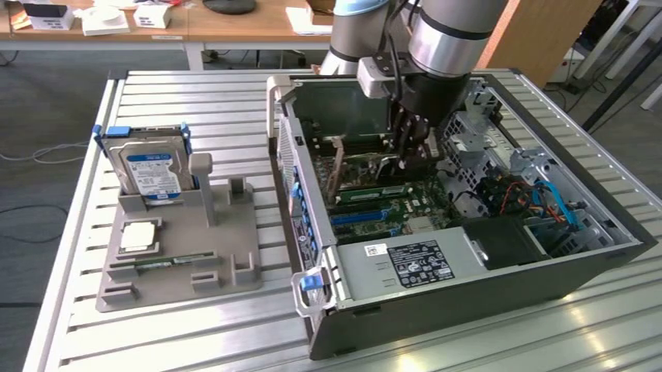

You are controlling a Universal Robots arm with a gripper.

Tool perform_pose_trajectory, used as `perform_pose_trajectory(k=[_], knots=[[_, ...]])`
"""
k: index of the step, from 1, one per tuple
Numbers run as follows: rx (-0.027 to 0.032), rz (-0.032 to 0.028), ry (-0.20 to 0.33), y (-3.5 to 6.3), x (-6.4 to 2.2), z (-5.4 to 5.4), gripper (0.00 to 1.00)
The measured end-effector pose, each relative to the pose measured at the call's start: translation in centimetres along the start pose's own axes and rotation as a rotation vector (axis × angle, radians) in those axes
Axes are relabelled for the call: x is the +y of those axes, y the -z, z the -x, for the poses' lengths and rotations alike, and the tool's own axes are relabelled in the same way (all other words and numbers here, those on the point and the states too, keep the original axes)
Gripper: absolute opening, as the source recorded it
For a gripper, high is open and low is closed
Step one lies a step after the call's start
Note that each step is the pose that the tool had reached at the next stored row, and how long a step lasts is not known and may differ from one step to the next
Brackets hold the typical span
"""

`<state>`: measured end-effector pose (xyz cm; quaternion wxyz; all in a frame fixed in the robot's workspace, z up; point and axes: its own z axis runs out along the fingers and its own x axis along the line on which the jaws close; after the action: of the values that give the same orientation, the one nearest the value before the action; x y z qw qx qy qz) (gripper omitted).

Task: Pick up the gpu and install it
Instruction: 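Insert the gpu into the slot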

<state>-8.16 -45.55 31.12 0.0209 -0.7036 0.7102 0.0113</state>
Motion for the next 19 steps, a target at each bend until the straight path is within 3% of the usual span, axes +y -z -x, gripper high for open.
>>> perform_pose_trajectory(k=[8,19], knots=[[0.0001,0.0000,0.000,-0.89,0.12,-0.04,0.27],[0.0001,-0.0002,0.000,-0.90,0.78,-0.05,0.27]])
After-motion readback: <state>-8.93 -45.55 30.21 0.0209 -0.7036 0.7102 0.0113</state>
